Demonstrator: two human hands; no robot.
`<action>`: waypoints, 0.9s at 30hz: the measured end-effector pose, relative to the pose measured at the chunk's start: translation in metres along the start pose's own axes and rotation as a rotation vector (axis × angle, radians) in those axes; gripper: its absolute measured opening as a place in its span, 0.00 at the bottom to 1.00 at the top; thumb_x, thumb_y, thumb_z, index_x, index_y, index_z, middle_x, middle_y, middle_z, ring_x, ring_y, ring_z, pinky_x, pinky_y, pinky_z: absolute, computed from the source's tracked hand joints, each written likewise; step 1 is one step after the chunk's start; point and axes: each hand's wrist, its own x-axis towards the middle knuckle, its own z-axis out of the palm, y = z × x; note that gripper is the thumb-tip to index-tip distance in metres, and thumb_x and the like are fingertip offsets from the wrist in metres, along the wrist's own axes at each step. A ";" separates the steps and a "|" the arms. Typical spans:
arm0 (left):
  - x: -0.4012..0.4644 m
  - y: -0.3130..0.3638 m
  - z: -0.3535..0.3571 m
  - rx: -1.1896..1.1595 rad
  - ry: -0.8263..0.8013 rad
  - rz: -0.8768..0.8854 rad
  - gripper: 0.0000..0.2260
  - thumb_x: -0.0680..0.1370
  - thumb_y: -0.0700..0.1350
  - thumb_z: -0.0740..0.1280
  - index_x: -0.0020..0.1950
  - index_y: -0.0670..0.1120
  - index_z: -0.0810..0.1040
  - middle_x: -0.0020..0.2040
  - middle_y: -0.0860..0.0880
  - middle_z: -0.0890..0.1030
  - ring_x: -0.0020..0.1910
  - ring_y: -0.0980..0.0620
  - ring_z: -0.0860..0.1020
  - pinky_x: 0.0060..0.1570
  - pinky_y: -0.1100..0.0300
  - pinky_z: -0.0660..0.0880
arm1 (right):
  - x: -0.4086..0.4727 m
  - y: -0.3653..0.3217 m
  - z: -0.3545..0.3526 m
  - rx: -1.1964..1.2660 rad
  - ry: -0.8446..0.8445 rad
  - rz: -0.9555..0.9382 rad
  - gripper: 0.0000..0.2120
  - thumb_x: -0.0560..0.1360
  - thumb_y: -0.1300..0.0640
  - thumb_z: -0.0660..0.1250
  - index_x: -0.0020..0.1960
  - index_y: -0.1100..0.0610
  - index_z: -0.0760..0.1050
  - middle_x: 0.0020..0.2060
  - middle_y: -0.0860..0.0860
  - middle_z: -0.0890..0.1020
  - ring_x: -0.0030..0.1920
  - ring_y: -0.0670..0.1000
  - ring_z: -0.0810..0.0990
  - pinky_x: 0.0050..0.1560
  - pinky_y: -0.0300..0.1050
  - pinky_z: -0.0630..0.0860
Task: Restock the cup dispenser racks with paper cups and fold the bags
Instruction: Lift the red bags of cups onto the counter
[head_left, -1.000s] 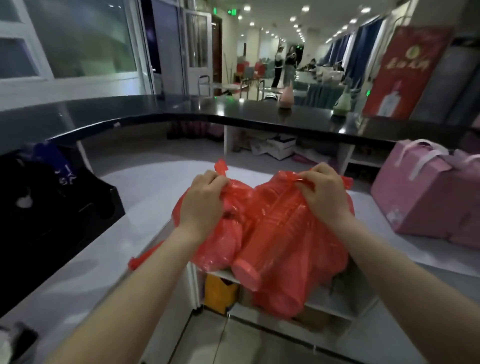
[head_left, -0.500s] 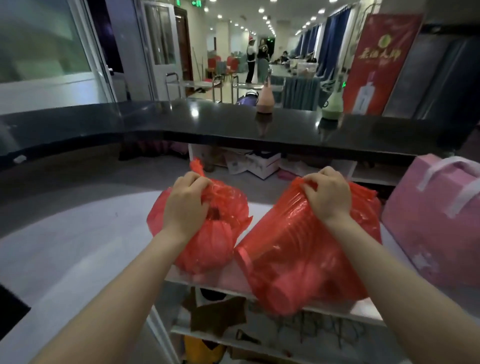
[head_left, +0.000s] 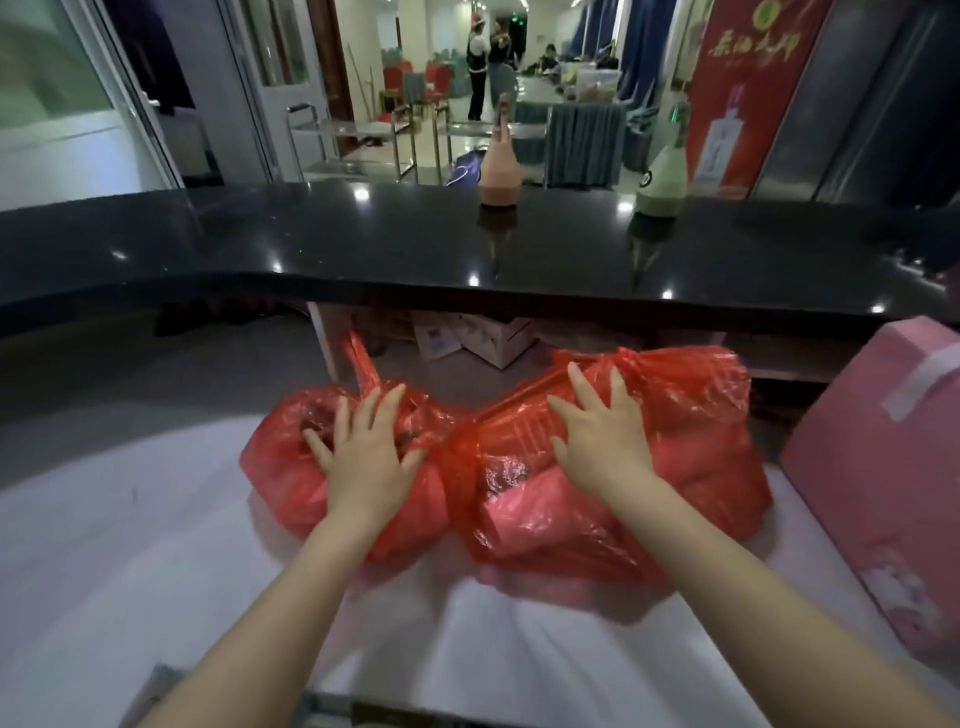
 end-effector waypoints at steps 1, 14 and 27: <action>-0.002 -0.002 0.009 -0.005 -0.065 -0.009 0.32 0.75 0.60 0.64 0.76 0.59 0.55 0.77 0.54 0.56 0.77 0.46 0.47 0.69 0.34 0.41 | -0.003 -0.004 0.002 -0.020 0.006 0.005 0.25 0.77 0.46 0.60 0.73 0.45 0.62 0.78 0.48 0.45 0.74 0.65 0.38 0.72 0.62 0.46; -0.017 -0.080 -0.042 -0.656 0.056 0.017 0.16 0.75 0.34 0.65 0.55 0.53 0.79 0.54 0.59 0.79 0.56 0.58 0.77 0.60 0.68 0.70 | -0.003 -0.114 0.001 0.634 0.260 -0.340 0.13 0.73 0.52 0.67 0.54 0.57 0.80 0.54 0.52 0.80 0.60 0.56 0.74 0.65 0.50 0.67; 0.006 -0.095 -0.028 -0.010 0.016 -0.027 0.07 0.74 0.48 0.66 0.48 0.51 0.81 0.47 0.50 0.82 0.50 0.44 0.77 0.47 0.52 0.72 | 0.020 -0.119 0.019 0.407 0.031 -0.394 0.13 0.70 0.62 0.69 0.50 0.49 0.83 0.47 0.48 0.85 0.48 0.55 0.80 0.50 0.51 0.75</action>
